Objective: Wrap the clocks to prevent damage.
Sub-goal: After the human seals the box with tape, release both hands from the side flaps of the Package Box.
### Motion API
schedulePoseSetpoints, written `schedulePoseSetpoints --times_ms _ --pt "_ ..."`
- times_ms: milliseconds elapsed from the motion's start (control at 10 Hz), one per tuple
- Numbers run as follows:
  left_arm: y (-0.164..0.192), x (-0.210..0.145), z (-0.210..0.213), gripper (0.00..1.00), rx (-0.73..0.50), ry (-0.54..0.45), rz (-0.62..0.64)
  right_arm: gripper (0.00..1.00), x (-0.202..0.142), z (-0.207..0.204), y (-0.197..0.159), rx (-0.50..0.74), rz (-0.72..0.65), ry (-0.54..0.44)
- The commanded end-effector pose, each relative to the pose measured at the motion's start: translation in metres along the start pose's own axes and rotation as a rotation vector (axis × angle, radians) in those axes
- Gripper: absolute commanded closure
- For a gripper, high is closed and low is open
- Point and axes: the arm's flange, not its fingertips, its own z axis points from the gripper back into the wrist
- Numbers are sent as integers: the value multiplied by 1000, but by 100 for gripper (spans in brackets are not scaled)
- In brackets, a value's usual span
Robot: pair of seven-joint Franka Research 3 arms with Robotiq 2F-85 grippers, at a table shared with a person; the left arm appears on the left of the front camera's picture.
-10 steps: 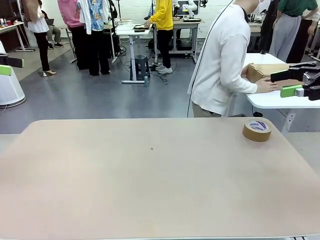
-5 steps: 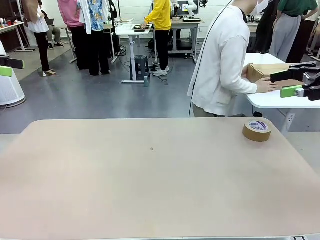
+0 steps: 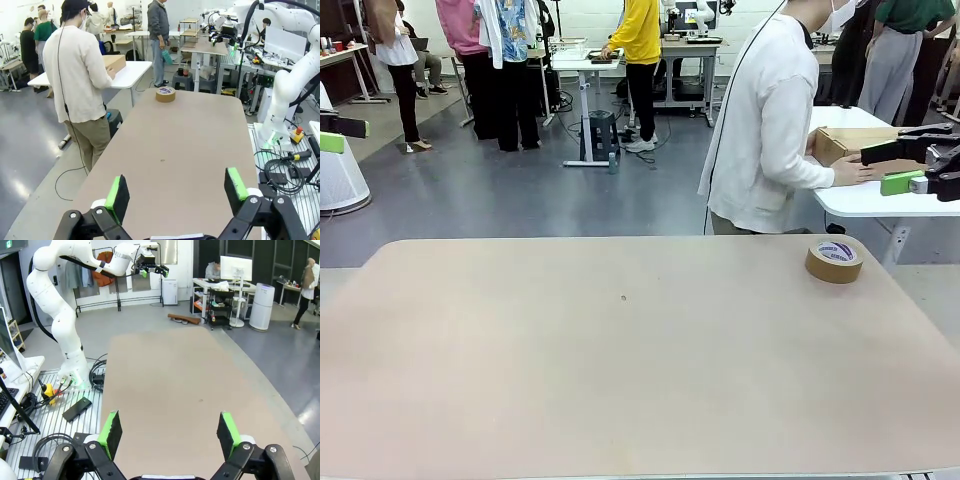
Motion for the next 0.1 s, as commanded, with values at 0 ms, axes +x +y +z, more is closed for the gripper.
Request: schedulePoseSetpoints --times_ms 0 --pt "0 2 2 0 -1 -9 -3 0 0 -1 -2 3 5 -20"
